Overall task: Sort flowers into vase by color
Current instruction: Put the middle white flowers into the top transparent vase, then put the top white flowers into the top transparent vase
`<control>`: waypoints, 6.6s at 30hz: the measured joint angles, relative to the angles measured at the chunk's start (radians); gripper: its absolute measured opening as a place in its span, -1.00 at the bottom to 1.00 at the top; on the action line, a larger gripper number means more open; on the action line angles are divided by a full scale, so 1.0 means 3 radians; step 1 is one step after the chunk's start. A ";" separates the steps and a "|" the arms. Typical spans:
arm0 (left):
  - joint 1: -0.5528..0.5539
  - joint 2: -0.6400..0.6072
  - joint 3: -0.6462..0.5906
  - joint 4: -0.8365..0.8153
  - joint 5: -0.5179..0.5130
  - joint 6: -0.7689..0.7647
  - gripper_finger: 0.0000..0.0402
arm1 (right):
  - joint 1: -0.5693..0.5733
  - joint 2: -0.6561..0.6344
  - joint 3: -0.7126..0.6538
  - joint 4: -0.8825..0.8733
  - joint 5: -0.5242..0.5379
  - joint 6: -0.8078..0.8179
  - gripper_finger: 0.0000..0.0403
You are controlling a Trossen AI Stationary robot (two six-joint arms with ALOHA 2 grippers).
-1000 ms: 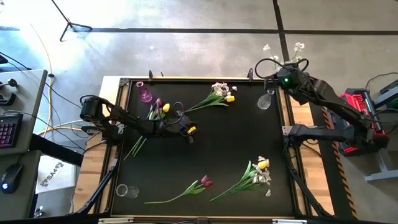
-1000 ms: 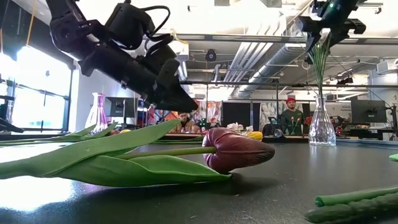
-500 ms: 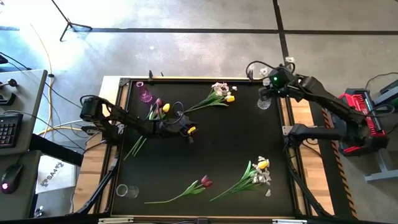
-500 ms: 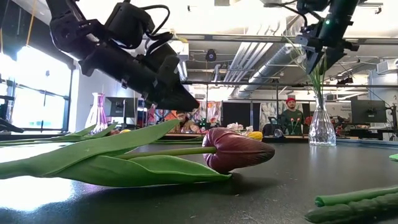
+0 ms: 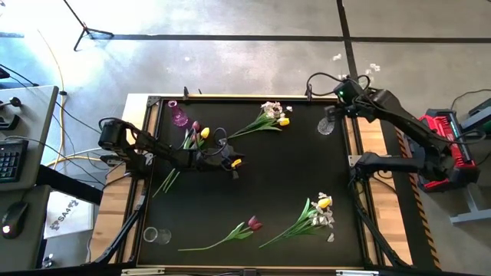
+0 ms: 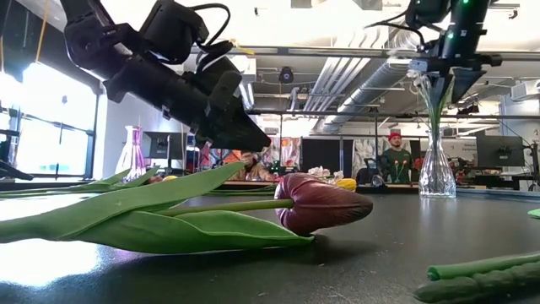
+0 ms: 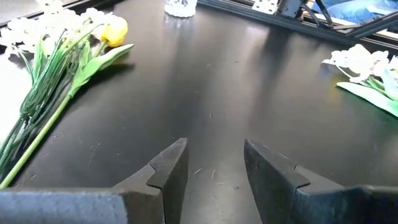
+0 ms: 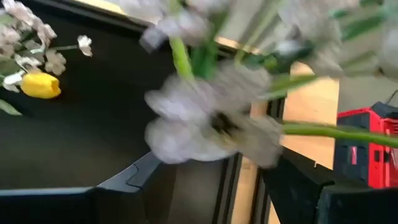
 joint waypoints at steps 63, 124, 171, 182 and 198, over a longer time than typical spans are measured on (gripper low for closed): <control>0.0477 0.0000 0.0498 -0.1002 0.0343 0.0131 -0.40 | 0.2973 0.0009 -0.2452 0.4023 0.0504 0.2069 0.06; 0.1571 0.0937 0.1891 -0.2448 0.0762 0.0611 -0.98 | 0.3180 0.0010 -0.2452 0.3988 0.0893 0.1696 0.06; -0.0099 -0.0229 0.0203 0.1079 0.0033 0.0377 -1.00 | 0.3768 0.0347 -0.2448 0.6394 0.0905 -0.0005 0.06; -0.0264 -0.0226 0.0206 0.1148 0.0024 0.0446 -1.00 | 0.3623 0.1079 -0.2448 0.7752 0.0630 -0.0417 0.06; -0.0592 -0.0226 0.0206 0.0991 0.0024 0.0536 -1.00 | 0.3421 0.1981 -0.1511 0.7854 0.0338 -0.0838 -0.11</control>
